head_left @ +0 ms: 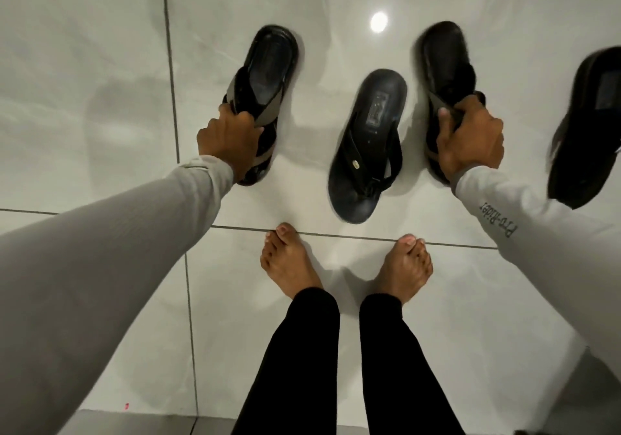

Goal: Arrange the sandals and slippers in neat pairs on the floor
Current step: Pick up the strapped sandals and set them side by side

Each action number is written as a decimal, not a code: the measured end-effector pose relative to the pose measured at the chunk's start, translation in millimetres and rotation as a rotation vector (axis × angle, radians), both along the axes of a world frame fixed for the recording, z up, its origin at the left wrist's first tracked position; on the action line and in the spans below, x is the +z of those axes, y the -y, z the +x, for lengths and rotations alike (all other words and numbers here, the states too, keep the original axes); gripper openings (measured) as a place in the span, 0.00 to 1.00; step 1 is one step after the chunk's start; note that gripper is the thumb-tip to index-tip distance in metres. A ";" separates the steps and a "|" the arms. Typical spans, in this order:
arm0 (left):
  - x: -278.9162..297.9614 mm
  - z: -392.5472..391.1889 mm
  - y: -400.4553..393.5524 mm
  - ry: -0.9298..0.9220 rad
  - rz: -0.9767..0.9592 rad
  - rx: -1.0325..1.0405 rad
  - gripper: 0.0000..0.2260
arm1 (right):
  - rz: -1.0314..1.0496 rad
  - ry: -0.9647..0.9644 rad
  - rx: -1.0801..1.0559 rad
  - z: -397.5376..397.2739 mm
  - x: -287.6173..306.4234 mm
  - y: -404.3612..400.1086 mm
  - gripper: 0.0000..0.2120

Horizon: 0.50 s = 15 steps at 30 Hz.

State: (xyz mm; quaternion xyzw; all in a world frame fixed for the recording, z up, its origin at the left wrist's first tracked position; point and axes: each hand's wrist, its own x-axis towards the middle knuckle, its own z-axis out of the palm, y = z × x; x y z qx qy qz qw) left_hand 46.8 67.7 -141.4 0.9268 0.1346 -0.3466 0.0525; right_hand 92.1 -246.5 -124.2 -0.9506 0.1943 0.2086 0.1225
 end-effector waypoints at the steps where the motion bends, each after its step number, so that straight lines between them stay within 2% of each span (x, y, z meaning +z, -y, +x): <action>1: 4.9 -0.2 -7.5 -0.005 0.009 0.002 0.18 | -0.013 0.024 0.017 5.4 7.2 -5.0 0.17; 7: 31.1 -12.6 -49.0 -0.041 0.058 0.021 0.15 | 0.024 0.194 0.234 26.4 55.6 -67.2 0.19; 10: 33.6 -22.1 -59.7 -0.042 0.063 0.062 0.14 | 0.074 0.204 0.310 27.4 67.9 -108.9 0.19; 13: 28.5 -29.1 -66.4 -0.026 0.059 0.093 0.14 | 0.064 0.156 0.345 23.0 66.5 -152.3 0.19; 15: 23.2 -34.2 -70.2 0.007 0.031 0.093 0.13 | 0.090 -0.017 0.324 16.8 56.4 -179.4 0.20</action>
